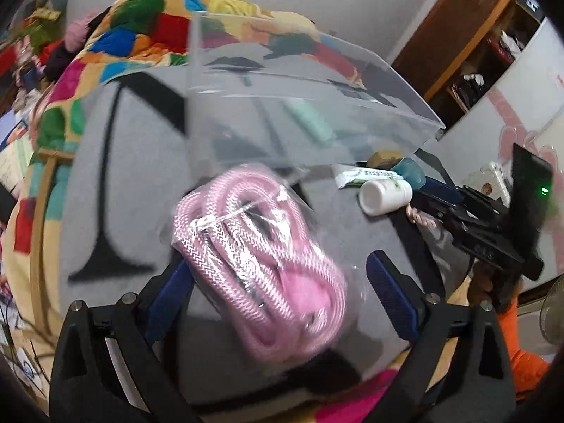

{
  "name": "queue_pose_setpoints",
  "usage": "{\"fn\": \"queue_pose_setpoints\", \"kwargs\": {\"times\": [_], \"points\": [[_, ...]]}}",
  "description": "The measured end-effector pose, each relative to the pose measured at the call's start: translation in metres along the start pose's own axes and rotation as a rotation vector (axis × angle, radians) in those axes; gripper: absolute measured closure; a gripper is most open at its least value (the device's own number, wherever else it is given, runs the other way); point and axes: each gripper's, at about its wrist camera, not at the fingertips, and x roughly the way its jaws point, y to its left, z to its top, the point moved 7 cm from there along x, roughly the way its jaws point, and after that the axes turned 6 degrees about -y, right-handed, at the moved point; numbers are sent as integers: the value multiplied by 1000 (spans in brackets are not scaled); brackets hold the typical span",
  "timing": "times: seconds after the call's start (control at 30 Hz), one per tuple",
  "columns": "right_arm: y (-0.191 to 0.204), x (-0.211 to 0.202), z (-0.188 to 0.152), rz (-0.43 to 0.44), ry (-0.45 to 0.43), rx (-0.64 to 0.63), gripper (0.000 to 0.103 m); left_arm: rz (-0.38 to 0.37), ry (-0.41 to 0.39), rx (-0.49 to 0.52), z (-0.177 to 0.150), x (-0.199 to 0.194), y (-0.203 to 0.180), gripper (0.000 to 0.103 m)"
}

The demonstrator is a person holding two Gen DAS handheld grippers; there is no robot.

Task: Organize objects
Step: 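Carry the bagged pink rope over the clear box with the left tool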

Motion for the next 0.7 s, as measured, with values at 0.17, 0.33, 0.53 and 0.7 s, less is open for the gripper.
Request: {"fn": "queue_pose_setpoints", "kwargs": {"times": [0.17,0.33,0.53,0.7], "points": [[-7,-8,3,-41,-18,7,61,145,-20,154,-3,18,-23,5],[-10,-1,12,-60,-9,14,61,226,-88,214,-9,21,-31,8],[-3,14,12,-58,11,5,61,223,-142,207,-11,14,-30,37],[-6,10,9,-59,-9,29,67,218,-173,223,-14,8,-33,49]]}}
